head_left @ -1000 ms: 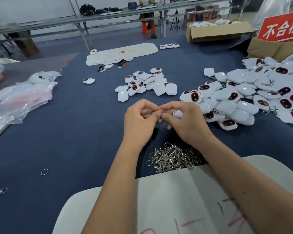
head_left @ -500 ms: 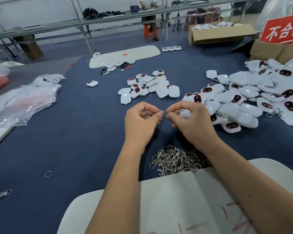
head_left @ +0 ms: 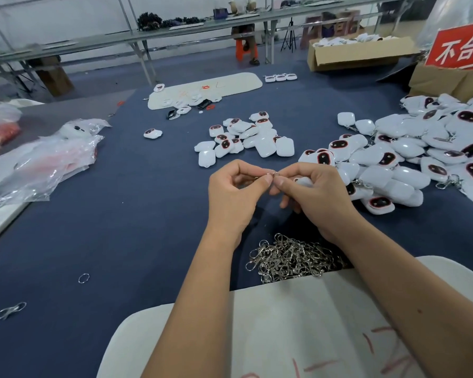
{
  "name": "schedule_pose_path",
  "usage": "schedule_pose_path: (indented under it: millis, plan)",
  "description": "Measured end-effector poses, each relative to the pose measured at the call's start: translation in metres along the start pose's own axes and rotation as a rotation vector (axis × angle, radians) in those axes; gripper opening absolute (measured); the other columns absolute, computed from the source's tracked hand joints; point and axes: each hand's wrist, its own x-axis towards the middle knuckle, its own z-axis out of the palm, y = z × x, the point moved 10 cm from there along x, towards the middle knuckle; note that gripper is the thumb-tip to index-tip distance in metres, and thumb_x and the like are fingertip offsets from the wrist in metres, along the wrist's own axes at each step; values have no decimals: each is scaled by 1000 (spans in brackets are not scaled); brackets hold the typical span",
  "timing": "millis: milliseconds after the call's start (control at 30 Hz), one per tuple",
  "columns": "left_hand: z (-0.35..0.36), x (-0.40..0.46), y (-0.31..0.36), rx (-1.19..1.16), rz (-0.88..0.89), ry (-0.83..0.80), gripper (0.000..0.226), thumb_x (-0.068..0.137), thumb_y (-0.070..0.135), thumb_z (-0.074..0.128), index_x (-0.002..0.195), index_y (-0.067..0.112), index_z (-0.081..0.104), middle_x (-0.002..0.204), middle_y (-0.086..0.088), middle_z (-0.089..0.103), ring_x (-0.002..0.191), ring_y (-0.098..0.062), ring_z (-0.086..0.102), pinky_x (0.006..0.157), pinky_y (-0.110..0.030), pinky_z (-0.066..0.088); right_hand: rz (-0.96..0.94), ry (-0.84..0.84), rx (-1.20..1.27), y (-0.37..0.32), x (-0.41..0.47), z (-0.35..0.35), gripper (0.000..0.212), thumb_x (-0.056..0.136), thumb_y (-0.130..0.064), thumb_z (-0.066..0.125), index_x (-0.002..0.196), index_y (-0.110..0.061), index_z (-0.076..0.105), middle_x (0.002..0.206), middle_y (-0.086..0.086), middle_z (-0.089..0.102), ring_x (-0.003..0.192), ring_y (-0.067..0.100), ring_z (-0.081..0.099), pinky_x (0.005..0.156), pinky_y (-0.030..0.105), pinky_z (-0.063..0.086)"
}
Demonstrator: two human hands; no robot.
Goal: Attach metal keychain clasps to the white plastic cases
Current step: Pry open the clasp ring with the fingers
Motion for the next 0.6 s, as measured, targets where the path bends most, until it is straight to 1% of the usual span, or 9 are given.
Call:
schedule_pose_path:
  millis: [67, 133, 200, 300, 367, 433, 533, 600]
  plan:
    - [-1, 0, 1, 62, 20, 9, 15, 82, 5, 80, 79, 17, 72, 87, 3, 80, 88, -12, 75, 80, -23, 58, -3, 29, 25, 0, 0, -3, 12, 96, -13, 71, 85, -18, 74, 80, 6, 77, 57, 14, 62, 47, 20, 44]
    - [0, 0, 2, 133, 40, 4, 16, 82, 5, 80, 79, 18, 72, 85, 5, 79, 84, -8, 74, 77, -21, 57, -27, 60, 14, -2, 0, -6, 15, 96, -10, 69, 85, -19, 72, 79, 4, 76, 57, 14, 62, 47, 18, 44]
    - [3, 0, 4, 182, 58, -4, 14, 82, 7, 80, 79, 19, 71, 82, 6, 77, 80, -5, 71, 73, -18, 55, -59, 91, -38, -4, 0, -8, 15, 97, -8, 68, 87, -19, 71, 79, 1, 74, 56, 15, 61, 48, 16, 43]
    - [5, -1, 7, 212, 91, -15, 13, 85, 12, 76, 78, 22, 74, 79, 10, 74, 77, -2, 66, 74, -14, 51, -81, 86, -100, -6, 0, -5, 16, 99, -8, 66, 89, -20, 69, 78, -1, 71, 55, 16, 60, 49, 14, 42]
    - [4, 0, 8, 222, 101, -23, 13, 86, 12, 75, 78, 22, 75, 78, 11, 75, 77, -4, 66, 76, -14, 51, -70, 74, -94, -4, 0, -3, 15, 99, -7, 65, 89, -19, 68, 81, 2, 71, 55, 17, 60, 49, 13, 41]
    - [4, 0, 7, 223, 97, -25, 13, 87, 12, 75, 79, 23, 75, 79, 10, 75, 77, -6, 66, 76, -14, 51, -67, 68, -94, -5, 0, -3, 15, 100, -7, 65, 90, -17, 68, 79, 1, 71, 54, 16, 59, 49, 12, 40]
    - [3, 1, 5, 225, 82, -18, 12, 87, 13, 76, 79, 22, 76, 80, 9, 74, 79, -12, 66, 76, -17, 52, -75, 46, -106, -6, 0, -1, 12, 101, -7, 64, 91, -14, 68, 66, -7, 65, 47, 6, 53, 48, 11, 37]
    - [3, 1, 4, 222, 70, -24, 10, 87, 14, 77, 80, 21, 76, 81, 8, 74, 82, -18, 67, 77, -20, 53, -84, 22, -123, -7, -1, 2, 12, 101, -7, 63, 92, -12, 68, 61, -9, 62, 43, 3, 49, 48, 9, 36]
